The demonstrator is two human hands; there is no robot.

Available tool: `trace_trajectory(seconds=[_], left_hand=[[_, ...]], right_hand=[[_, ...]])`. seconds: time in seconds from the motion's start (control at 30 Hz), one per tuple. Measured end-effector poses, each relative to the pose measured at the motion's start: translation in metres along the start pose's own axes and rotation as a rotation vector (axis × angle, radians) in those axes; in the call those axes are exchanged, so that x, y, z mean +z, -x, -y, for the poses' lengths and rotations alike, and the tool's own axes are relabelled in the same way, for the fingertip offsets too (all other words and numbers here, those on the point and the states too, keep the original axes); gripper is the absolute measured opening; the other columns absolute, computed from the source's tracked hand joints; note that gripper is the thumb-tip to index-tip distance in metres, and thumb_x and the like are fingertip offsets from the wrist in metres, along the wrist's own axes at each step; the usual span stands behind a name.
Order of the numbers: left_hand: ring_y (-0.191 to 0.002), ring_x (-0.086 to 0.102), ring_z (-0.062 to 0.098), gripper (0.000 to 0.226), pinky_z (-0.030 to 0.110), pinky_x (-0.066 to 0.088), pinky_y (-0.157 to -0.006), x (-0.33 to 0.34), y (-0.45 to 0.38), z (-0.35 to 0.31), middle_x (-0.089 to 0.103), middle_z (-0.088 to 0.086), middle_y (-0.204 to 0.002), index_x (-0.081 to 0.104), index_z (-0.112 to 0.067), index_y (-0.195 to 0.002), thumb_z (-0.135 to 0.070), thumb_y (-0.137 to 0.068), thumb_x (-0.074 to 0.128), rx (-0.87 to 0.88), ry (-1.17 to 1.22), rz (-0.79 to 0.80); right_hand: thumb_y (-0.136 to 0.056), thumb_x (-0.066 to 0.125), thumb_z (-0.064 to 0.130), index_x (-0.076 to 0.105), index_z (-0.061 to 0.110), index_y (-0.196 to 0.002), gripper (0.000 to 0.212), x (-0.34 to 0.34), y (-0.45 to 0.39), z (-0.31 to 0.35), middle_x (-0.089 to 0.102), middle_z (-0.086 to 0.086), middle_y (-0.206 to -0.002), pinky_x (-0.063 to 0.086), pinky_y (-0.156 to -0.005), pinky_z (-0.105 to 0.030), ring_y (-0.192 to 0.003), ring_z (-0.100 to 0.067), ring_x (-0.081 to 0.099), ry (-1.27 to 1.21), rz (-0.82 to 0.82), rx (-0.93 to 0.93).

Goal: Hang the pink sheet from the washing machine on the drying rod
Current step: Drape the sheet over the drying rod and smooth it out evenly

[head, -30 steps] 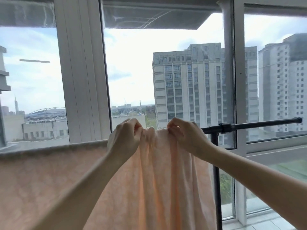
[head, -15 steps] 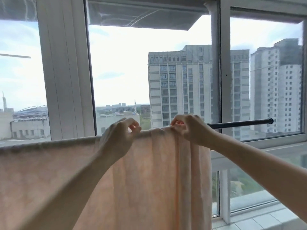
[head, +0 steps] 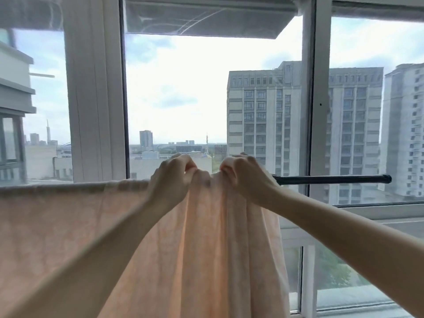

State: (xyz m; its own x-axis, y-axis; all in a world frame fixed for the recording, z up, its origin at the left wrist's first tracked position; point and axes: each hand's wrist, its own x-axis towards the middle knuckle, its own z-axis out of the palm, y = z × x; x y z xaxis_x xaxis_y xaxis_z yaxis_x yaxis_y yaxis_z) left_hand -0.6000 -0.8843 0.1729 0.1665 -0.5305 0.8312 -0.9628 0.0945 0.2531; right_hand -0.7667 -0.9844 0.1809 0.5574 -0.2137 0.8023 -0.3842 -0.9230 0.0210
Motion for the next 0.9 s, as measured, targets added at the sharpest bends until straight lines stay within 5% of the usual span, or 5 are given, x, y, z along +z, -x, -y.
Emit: trace_trajectory(seconds=[0.17, 0.27, 0.4, 0.7, 0.9], left_hand=[[-0.083, 0.059, 0.015, 0.009, 0.031, 0.045, -0.074, 0.006, -0.028, -0.02, 0.066, -0.003, -0.096, 0.065, -0.016, -0.093, -0.019, -0.095, 0.057, -0.067, 0.021, -0.1], [-0.086, 0.062, 0.011, 0.015, 0.035, 0.051, -0.079, 0.018, -0.015, -0.023, 0.064, -0.014, -0.099, 0.063, -0.026, -0.099, -0.037, -0.097, 0.052, -0.073, 0.037, 0.061], [-0.078, 0.062, 0.012, 0.045, 0.03, 0.046, -0.072, 0.031, 0.001, -0.022, 0.066, -0.016, -0.083, 0.061, -0.033, -0.097, -0.068, -0.092, 0.033, -0.003, -0.285, 0.24], [-0.06, 0.048, 0.008, 0.043, 0.028, 0.03, -0.062, 0.024, 0.001, -0.022, 0.062, -0.011, -0.068, 0.067, -0.025, -0.083, -0.047, -0.101, 0.036, -0.095, -0.292, 0.11], [-0.058, 0.056, 0.018, 0.049, 0.031, 0.044, -0.064, 0.03, -0.002, -0.029, 0.056, -0.002, -0.055, 0.05, -0.015, -0.059, -0.038, -0.101, 0.04, -0.155, -0.241, 0.072]], right_hand=[[-0.094, 0.052, 0.004, 0.071, 0.005, -0.094, 0.02, -0.022, -0.019, -0.034, 0.072, -0.008, -0.087, 0.052, -0.073, -0.024, -0.077, -0.015, 0.064, -0.015, -0.215, 0.181], [-0.095, 0.052, 0.012, 0.07, 0.008, -0.095, 0.018, -0.02, 0.002, -0.049, 0.07, -0.002, -0.081, 0.055, -0.066, -0.027, -0.067, -0.01, 0.064, -0.047, -0.027, 0.175], [-0.099, 0.046, 0.02, 0.065, 0.011, -0.087, 0.024, -0.015, 0.025, -0.054, 0.059, 0.008, -0.065, 0.034, -0.048, -0.012, -0.049, 0.0, 0.049, -0.09, 0.123, 0.174], [-0.096, 0.05, 0.013, 0.067, 0.013, -0.1, 0.018, -0.036, 0.039, -0.064, 0.072, -0.001, -0.085, 0.058, -0.066, -0.032, -0.069, -0.018, 0.068, -0.176, 0.058, 0.248], [-0.094, 0.058, 0.021, 0.067, 0.017, -0.106, 0.015, -0.038, 0.053, -0.067, 0.065, 0.012, -0.095, 0.044, -0.074, -0.005, -0.086, -0.001, 0.061, -0.152, 0.027, 0.23]])
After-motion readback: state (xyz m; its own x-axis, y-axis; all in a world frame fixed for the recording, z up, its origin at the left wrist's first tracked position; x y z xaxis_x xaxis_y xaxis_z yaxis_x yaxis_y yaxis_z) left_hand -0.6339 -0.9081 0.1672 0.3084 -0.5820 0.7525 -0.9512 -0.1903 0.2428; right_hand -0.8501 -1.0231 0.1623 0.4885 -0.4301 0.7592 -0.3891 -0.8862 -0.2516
